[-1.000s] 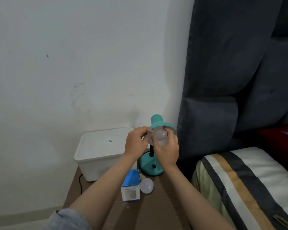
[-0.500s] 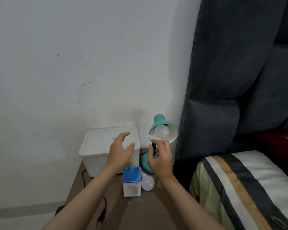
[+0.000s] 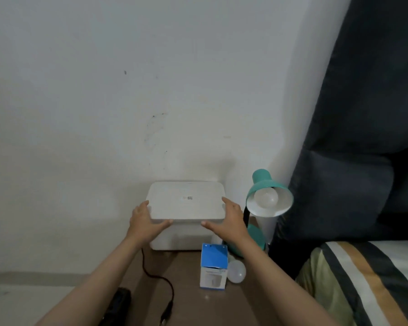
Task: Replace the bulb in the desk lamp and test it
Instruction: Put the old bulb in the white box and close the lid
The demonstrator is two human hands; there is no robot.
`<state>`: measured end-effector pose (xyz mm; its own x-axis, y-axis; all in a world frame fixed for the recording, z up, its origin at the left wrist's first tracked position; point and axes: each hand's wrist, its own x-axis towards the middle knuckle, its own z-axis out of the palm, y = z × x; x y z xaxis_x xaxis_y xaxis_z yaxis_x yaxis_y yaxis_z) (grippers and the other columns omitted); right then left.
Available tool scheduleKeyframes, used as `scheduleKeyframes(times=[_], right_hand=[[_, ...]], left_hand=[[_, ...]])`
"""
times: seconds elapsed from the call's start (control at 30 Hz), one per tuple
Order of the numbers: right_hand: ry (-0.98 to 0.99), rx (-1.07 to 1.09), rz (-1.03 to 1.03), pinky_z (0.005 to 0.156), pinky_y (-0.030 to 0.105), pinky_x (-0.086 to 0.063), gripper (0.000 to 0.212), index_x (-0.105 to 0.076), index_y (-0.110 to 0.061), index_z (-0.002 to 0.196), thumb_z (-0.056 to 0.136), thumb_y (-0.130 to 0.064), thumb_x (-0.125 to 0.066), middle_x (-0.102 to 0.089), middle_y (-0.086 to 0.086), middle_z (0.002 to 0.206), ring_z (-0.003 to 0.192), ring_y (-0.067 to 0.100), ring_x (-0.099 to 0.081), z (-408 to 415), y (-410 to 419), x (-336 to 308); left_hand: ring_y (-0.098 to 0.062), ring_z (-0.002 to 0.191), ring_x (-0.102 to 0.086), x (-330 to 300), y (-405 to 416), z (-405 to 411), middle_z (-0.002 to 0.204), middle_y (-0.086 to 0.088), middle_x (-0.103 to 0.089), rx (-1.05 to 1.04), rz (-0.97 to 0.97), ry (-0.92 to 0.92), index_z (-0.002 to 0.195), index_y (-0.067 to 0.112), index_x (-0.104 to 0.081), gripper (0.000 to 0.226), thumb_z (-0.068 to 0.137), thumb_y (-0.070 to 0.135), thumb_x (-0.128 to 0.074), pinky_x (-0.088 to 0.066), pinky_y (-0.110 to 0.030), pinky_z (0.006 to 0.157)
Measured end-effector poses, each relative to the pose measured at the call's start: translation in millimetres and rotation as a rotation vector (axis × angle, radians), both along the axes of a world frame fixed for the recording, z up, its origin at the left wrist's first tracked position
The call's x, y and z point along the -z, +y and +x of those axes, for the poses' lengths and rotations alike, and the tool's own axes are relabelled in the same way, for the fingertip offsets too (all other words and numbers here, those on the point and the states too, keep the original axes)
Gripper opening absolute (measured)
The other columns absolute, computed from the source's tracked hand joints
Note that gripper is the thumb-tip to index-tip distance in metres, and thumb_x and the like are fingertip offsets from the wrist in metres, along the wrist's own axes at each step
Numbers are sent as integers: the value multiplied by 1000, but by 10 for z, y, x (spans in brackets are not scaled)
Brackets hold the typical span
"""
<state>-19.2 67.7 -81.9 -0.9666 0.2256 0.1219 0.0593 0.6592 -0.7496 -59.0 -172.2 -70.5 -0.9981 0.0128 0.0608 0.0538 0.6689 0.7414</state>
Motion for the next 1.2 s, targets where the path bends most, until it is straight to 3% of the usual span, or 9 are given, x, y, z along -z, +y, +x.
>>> scheduleKeyframes(times=[0.13, 0.27, 0.53, 0.67, 0.73, 0.83, 0.97, 1.1, 1.2], right_hand=[[-98, -29, 43, 113, 44, -30, 118, -15, -23, 148, 56, -59, -80, -24, 11, 149, 139, 28, -23, -163, 43, -27], [-157, -55, 44, 109, 41, -36, 112, -23, -16, 145, 59, -58, -80, -32, 10, 143, 135, 28, -32, -240, 29, -33], [-82, -32, 17, 108, 33, -30, 89, -35, -11, 140, 71, -51, -75, -32, 11, 137, 132, 25, -31, -214, -1, -147], [-36, -28, 21, 112, 38, -29, 90, -30, -13, 142, 73, -52, -72, -25, 12, 144, 137, 27, -26, -167, -40, -262], [-2, -29, 32, 114, 40, -25, 91, -27, -13, 144, 75, -52, -71, -18, 13, 150, 141, 28, -18, -87, -83, -327], [50, -25, 40, 114, 41, -23, 89, -27, -15, 144, 76, -52, -70, -14, 15, 152, 142, 29, -14, 165, -156, -388], [104, -49, 85, 114, 37, -23, 86, -25, -15, 145, 78, -49, -68, -12, 11, 151, 140, 28, -16, 770, -260, -267], [114, -32, 118, 112, 32, -19, 86, -28, -14, 143, 77, -49, -70, -14, 13, 149, 138, 28, -17, 1476, -283, 7], [98, -9, 150, 109, 26, -19, 89, -29, -15, 143, 74, -60, -60, -15, 13, 149, 139, 27, -18, 2032, -229, 253]], left_hand=[[-31, 131, -32, 11, 12, -55, 138, -17, -37, 71, 2, 12, 137, 5, -31, 86, 71, 35, -78, -32, -40, 105], [-29, 130, -31, 77, -19, -130, 135, -18, -39, 44, 0, 44, 135, 2, -35, 86, 69, 33, -81, -31, -36, 104], [-28, 123, -41, 26, -55, -207, 134, -16, -38, 30, 57, 111, 134, 5, -40, 80, 70, 32, -79, -35, -32, 99], [-26, 120, -42, -180, -61, -207, 134, -14, -38, 48, 47, 179, 133, 8, -42, 77, 69, 31, -80, -34, -26, 91], [-26, 121, -42, -270, -79, -122, 135, -14, -37, 48, 54, 201, 135, 8, -39, 82, 69, 32, -81, -36, -28, 95], [-27, 125, -41, -341, -140, 151, 138, -14, -38, 22, 68, 237, 137, 7, -39, 87, 66, 33, -82, -36, -31, 99], [-29, 122, -44, -265, -270, 749, 132, -13, -48, 10, -11, 291, 132, 7, -46, 85, 62, 39, -83, -41, -34, 94], [-33, 103, -54, -110, -309, 1373, 110, -19, -61, 50, -100, 244, 108, -2, -60, 82, 50, 52, -82, -41, -33, 75], [-34, 106, -52, 118, -239, 1802, 114, -20, -59, 84, -127, 195, 114, -1, -59, 86, 50, 51, -85, -45, -36, 81]])
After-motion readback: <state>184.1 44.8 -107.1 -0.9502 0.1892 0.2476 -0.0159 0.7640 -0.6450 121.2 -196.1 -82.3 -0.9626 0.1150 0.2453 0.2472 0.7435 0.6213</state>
